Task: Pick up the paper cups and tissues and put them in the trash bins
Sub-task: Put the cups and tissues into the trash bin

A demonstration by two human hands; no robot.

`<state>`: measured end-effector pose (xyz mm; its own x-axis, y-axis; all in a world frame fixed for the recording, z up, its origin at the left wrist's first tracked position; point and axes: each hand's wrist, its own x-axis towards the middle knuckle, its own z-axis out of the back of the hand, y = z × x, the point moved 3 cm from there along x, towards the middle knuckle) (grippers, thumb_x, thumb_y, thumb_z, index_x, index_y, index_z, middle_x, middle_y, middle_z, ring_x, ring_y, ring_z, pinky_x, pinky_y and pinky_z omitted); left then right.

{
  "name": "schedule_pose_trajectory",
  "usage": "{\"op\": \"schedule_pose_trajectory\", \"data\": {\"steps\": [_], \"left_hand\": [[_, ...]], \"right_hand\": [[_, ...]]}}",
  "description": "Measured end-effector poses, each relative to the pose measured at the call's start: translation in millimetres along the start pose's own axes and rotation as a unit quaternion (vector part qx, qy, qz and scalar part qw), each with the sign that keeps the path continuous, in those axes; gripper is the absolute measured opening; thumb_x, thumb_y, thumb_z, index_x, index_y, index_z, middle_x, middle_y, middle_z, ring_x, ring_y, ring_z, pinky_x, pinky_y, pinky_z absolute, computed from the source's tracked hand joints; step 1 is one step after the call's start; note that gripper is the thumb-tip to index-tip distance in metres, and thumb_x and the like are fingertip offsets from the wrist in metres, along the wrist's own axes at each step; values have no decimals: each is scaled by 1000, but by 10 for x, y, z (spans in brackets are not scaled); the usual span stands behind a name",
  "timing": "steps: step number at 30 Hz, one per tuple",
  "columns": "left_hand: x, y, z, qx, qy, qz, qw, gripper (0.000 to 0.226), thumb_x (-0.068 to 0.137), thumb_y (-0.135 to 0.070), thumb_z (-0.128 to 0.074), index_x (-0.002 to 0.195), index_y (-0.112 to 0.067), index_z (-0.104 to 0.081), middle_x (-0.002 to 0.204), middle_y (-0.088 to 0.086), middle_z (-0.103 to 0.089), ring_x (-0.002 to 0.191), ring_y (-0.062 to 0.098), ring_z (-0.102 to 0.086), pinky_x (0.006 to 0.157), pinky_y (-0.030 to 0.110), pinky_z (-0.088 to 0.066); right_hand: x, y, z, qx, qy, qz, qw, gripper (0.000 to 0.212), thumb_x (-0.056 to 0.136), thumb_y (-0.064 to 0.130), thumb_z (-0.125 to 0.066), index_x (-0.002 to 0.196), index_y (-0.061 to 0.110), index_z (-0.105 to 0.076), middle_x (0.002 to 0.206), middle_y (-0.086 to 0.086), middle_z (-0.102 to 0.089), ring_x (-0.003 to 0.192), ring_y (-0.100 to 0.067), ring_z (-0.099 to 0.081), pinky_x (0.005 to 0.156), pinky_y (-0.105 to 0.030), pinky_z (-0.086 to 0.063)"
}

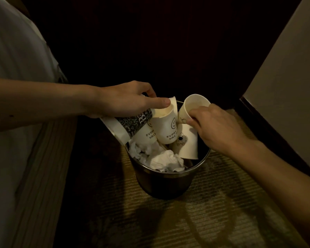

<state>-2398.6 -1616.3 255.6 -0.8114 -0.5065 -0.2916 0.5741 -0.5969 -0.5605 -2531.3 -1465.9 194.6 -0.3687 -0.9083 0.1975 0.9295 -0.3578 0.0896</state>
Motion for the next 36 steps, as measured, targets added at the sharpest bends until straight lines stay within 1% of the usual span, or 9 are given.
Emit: {"op": "schedule_pose_trajectory", "data": {"steps": [5, 8, 11, 15, 19, 24, 27, 30, 36], "left_hand": [[3, -80, 93, -135, -34, 19, 990, 27, 74, -40, -74, 99, -35, -65, 101, -3, -66, 86, 13, -67, 60, 26, -51], [-26, -144, 31, -233, -46, 24, 971, 26, 77, -28, -75, 101, -32, -64, 97, -2, -67, 73, 10, -71, 49, 21, -52], [-124, -207, -34, -336, -51, 20, 940, 48, 73, -33, -78, 117, -32, -57, 106, -3, -67, 88, 12, -71, 58, 24, -57], [-277, -284, -152, -411, -68, -33, 908, 67, 63, -43, -73, 125, -33, -51, 115, -5, -67, 104, 13, -68, 85, 35, -56], [-421, -260, -299, -367, -67, -77, 925, 74, 59, -51, -71, 129, -36, -49, 114, -17, -66, 97, -1, -67, 63, 16, -55], [-488, -197, -316, -97, -60, -142, 983, 62, 54, -65, -66, 112, -47, -52, 112, -21, -57, 98, -6, -60, 63, 17, -55], [-524, -148, -434, 74, -47, -172, 981, 55, 56, -72, -60, 105, -52, -42, 109, -28, -50, 101, -11, -51, 64, 11, -48], [-492, -13, -586, 137, -56, -182, 972, 51, 68, -57, -72, 107, -46, -41, 98, -31, -45, 96, -7, -46, 70, 9, -38], [-364, 273, -772, 184, -80, -179, 963, 57, 73, -53, -75, 119, -34, -46, 116, -15, -48, 101, 4, -46, 74, 19, -39]], "right_hand": [[-214, -183, 91, 65, -47, -33, 996, 49, 89, 52, -53, 123, 18, -56, 121, 0, -54, 102, -16, -53, 74, -31, -45], [-336, -174, 158, 100, -77, -59, 990, 62, 85, 63, -48, 126, 16, -54, 120, 0, -50, 92, -10, -48, 71, -27, -39], [-487, -24, 216, 196, -113, -80, 971, 66, 82, 78, -40, 121, 26, -51, 111, 13, -46, 89, -1, -47, 71, -22, -39], [-662, 340, 181, 446, -49, -111, 887, 62, 59, 95, -45, 111, 61, -36, 108, 28, -54, 94, 11, -55, 62, -14, -50], [-681, 377, 100, 581, -20, -117, 805, 67, 60, 73, -71, 116, 48, -47, 111, 18, -65, 101, 2, -64, 77, -26, -59], [-730, 79, 126, 527, -35, -107, 842, 59, 68, 39, -77, 120, 37, -49, 107, 18, -62, 96, -4, -65, 76, -36, -60], [-778, 52, 46, 429, -5, -77, 900, 60, 72, 39, -73, 125, 39, -46, 104, 18, -57, 93, 6, -59, 70, -20, -57], [-805, 121, -47, 323, 6, -32, 946, 61, 78, 39, -72, 132, 36, -43, 102, 35, -43, 95, 23, -45, 70, -1, -43], [-753, 202, -142, 207, -9, 12, 978, 59, 84, 39, -67, 138, 26, -47, 120, 11, -50, 104, -2, -45, 85, -19, -43]]}}
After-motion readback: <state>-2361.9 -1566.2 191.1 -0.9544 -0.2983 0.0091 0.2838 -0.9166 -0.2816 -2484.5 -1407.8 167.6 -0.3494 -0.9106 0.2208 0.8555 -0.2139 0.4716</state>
